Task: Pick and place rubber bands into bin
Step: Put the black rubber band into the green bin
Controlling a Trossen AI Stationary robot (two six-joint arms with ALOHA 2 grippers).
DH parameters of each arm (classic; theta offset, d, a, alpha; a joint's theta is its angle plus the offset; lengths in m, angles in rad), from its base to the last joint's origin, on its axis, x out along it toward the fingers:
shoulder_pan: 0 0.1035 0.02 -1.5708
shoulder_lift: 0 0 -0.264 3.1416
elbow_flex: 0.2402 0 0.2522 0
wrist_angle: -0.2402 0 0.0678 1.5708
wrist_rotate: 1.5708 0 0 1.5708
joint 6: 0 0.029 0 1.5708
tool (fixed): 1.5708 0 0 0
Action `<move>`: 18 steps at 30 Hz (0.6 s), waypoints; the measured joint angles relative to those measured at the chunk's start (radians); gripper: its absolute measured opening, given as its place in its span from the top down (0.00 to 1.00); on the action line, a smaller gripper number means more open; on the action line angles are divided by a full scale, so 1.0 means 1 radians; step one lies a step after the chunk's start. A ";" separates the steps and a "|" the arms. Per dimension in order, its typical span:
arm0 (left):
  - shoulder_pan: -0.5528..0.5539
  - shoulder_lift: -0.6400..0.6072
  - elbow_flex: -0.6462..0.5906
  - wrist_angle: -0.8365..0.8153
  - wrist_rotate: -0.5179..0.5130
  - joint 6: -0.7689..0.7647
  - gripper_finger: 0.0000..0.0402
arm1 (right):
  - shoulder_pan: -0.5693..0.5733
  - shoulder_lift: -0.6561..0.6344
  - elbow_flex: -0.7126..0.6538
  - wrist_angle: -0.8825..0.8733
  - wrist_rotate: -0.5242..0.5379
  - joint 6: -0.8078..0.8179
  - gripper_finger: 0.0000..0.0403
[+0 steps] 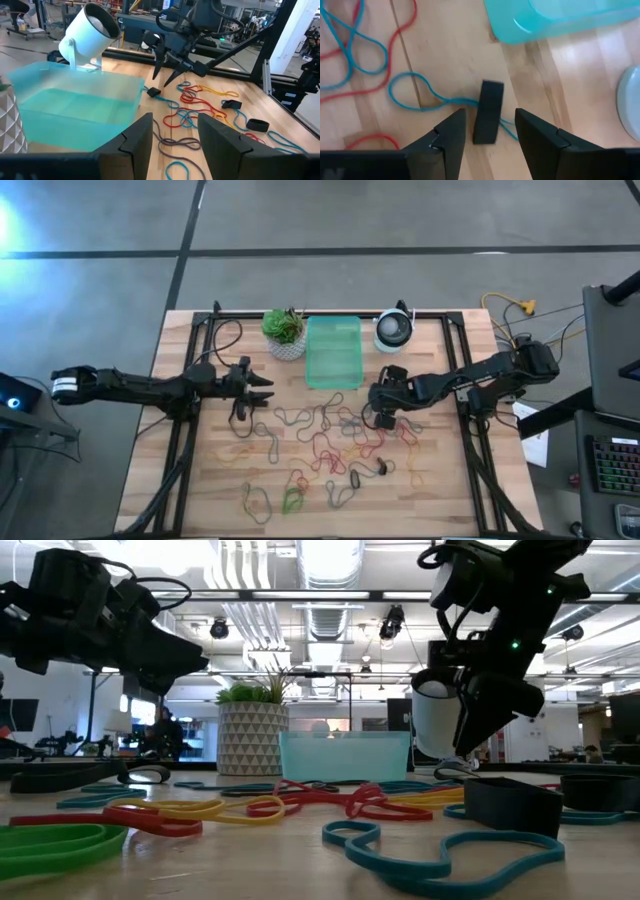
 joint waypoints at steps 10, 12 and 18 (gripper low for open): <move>0.000 0.032 0.002 0.038 0.000 0.000 0.65 | -0.018 0.000 -0.052 0.033 -0.008 0.036 0.54; 0.000 0.038 0.002 0.044 0.000 0.000 0.65 | -0.017 0.000 -0.061 0.054 -0.021 0.038 0.54; 0.000 0.040 0.002 0.045 0.000 0.000 0.65 | -0.018 0.000 -0.082 0.100 -0.022 0.031 0.54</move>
